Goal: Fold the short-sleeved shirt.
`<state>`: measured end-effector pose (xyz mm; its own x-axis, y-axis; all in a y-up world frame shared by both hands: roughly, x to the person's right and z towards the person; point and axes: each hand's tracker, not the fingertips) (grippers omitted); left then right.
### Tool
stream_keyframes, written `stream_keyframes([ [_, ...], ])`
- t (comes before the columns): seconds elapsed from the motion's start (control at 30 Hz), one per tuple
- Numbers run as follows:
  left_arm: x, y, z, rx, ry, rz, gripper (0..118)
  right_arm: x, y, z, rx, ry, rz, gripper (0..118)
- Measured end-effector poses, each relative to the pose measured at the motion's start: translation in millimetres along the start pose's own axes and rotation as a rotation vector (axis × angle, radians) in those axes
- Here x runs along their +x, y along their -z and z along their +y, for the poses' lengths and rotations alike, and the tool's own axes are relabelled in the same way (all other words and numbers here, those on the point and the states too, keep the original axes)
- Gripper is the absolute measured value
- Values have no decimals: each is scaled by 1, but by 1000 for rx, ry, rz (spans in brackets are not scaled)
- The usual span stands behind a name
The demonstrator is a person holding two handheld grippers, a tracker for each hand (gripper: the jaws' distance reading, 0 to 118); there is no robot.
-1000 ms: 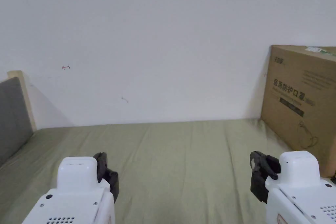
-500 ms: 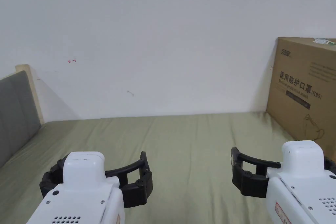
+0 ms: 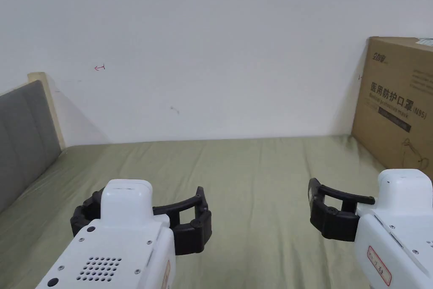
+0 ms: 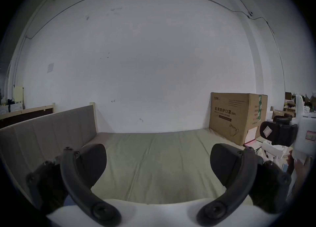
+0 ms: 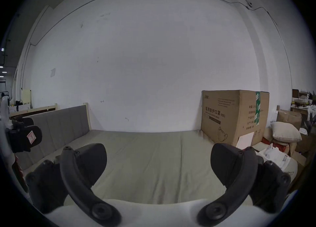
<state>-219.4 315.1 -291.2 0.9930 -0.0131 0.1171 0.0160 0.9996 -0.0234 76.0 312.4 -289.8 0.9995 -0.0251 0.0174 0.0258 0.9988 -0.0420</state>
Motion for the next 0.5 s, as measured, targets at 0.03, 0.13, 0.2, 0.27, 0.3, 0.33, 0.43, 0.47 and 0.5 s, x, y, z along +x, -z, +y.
stream_keyframes([
  [0.03,2,0,0,-5,1,0,118,0,1,0,-4,-2,1,118],
  [0.13,5,1,0,-19,15,-1,118,-3,2,-1,-18,-6,12,118],
  [0.2,7,1,0,-22,22,-5,118,-5,2,-2,-25,-19,15,118],
  [0.27,6,1,-1,-24,18,-18,118,-6,2,-3,-28,-25,19,118],
  [0.3,6,1,-2,-27,6,-30,118,-7,2,-3,-29,-27,22,118],
  [0.33,6,1,-2,-32,-4,-38,118,-7,2,-3,-30,-28,24,118],
  [0.43,7,2,-3,-40,-15,-49,118,-8,3,-5,-38,-31,27,118],
  [0.47,7,1,-4,-39,-15,-54,118,-9,3,-5,-43,-32,26,118],
  [0.5,7,1,-4,-37,-17,-59,118,-9,3,-5,-50,-30,27,118],
])
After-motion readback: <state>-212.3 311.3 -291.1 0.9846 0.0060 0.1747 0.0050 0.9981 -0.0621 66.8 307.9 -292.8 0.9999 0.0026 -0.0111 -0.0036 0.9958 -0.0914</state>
